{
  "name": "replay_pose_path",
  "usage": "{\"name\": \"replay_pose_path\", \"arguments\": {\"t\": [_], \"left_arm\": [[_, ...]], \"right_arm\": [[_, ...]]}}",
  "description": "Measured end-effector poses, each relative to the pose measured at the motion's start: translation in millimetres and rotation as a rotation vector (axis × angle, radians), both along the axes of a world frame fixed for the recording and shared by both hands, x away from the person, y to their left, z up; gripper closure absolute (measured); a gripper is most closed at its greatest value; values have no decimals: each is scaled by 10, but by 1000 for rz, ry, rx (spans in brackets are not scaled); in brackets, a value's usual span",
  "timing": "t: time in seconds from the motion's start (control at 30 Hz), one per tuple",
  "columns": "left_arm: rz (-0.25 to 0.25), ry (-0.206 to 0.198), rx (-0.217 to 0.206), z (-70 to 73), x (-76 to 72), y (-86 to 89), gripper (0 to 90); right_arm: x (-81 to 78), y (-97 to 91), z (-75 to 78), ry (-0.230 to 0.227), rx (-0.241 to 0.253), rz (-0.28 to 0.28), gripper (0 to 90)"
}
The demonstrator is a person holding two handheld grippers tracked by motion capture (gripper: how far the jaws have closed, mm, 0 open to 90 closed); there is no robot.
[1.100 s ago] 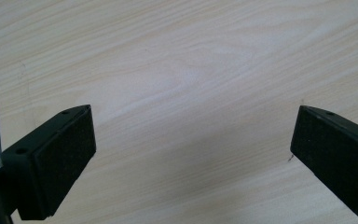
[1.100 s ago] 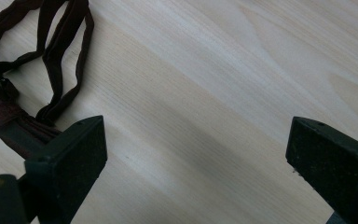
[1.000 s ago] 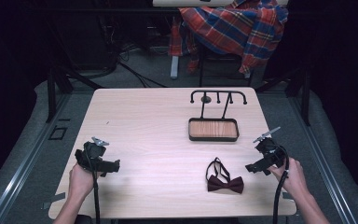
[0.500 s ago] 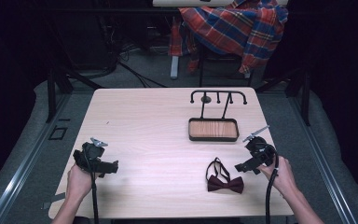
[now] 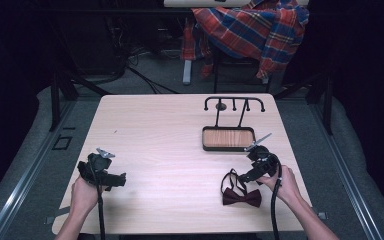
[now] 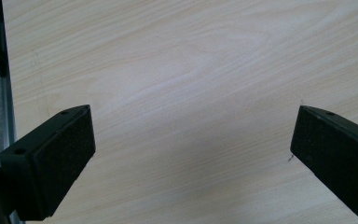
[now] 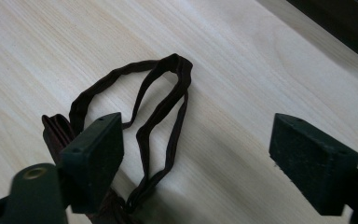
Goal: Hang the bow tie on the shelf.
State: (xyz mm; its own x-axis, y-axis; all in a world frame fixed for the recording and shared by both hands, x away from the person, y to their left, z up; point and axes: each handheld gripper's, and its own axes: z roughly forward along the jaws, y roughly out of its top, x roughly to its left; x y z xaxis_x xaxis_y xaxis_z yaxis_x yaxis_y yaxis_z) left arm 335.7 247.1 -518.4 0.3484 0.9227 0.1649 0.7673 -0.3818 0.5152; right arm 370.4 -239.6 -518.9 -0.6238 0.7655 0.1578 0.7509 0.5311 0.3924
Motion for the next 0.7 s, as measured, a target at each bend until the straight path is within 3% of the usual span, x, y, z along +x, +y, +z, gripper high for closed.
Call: {"name": "replay_pose_path", "arguments": {"t": [0.03, 0.13, 0.17, 0.37, 0.5, 0.57, 0.7], "left_arm": [[0, 0, 0, 0, 0, 0, 0], [-3, 4, 5, -3, 3, -20, 1], [-5, 5, 10, -7, 4, -37, 1], [-6, 12, 17, -17, 19, -47, 1], [-8, 11, 18, -12, 10, -46, 2], [-6, 11, 17, -13, 9, -47, 2], [-7, 11, 16, -17, 11, -53, 3]], "right_arm": [[21, 7, 13, 7, -45, 28, 212], [23, 39, 4, 10, -52, 31, 234], [21, 65, 1, 5, -57, 23, 317], [117, 153, -31, 25, -47, 21, 462], [103, 242, -70, 33, -23, 31, 509], [106, 247, -71, 40, -62, 39, 534], [110, 254, -91, 42, -63, 28, 557]]}}
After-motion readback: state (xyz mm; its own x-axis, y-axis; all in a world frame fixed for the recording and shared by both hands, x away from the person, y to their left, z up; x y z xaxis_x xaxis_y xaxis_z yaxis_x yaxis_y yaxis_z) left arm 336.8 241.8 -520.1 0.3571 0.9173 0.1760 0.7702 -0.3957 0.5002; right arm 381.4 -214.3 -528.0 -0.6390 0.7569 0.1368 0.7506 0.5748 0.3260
